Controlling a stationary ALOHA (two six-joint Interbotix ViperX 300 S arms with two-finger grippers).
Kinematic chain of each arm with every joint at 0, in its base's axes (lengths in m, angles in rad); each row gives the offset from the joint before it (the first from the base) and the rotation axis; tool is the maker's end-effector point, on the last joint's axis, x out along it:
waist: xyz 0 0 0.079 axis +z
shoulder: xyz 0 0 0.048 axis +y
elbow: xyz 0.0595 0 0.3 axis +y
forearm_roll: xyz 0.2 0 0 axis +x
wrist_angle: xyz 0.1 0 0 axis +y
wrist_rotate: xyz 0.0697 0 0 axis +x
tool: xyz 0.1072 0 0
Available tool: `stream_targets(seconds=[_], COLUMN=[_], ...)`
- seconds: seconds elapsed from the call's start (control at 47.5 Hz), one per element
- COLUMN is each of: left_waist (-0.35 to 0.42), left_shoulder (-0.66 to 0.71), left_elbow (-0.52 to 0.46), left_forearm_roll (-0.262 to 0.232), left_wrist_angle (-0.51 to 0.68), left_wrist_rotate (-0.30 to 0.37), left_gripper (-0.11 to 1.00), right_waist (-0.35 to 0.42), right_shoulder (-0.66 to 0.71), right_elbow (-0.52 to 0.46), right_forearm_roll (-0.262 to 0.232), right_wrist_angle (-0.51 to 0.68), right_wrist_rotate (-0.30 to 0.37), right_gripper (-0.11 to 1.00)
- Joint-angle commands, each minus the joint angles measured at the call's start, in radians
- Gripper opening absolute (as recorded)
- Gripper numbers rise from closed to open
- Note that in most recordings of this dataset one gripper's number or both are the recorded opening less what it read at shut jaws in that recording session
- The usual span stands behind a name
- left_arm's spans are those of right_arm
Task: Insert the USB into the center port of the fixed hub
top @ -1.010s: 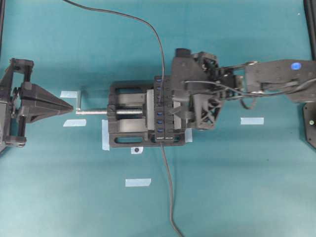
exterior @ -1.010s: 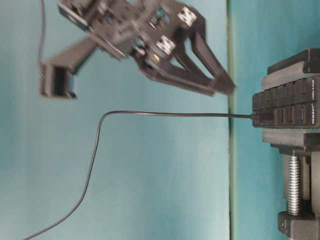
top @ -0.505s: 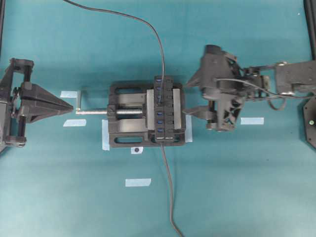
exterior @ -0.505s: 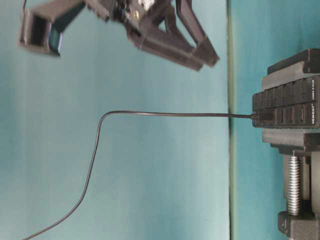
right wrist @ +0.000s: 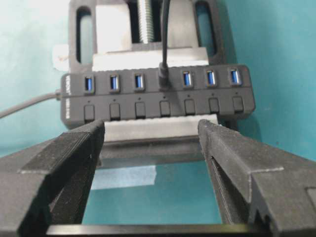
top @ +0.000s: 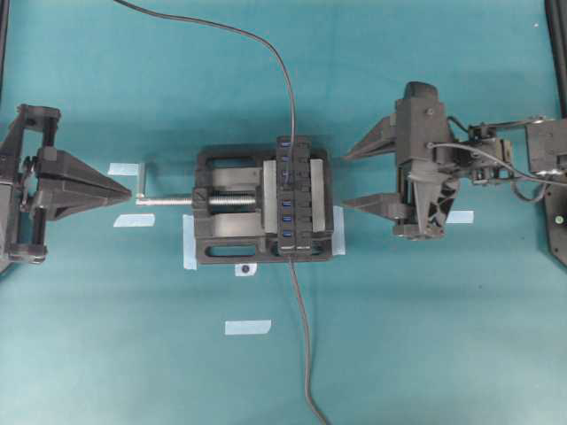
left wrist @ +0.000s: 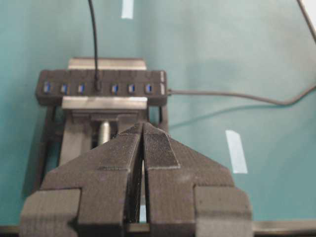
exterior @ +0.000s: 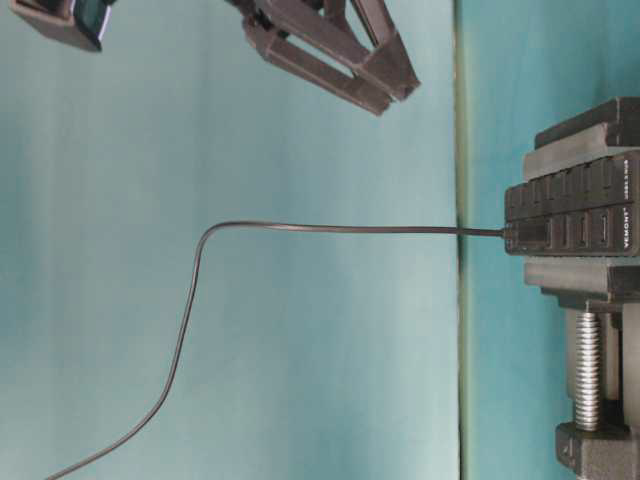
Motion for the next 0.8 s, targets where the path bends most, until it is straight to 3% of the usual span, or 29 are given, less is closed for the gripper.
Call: stream_targets(seconds=[0.0,0.778], left_waist=[-0.002,-0.002], left_shoulder=[0.003,0.003], left_elbow=[-0.023,-0.018], left_forearm_roll=[0.002,0.002], left_wrist_angle=[-0.005,-0.009], left_wrist_rotate=[-0.002,0.0], left_gripper=[0.0,0.0], right_waist=[0.003,0.003], right_shoulder=[-0.023,-0.092], right_elbow=[-0.006,0.038], right_forearm_roll=[0.002,0.002], right_wrist_angle=[-0.008,0.0], right_wrist_rotate=[0.012,0.012], right_gripper=[0.8,0.8])
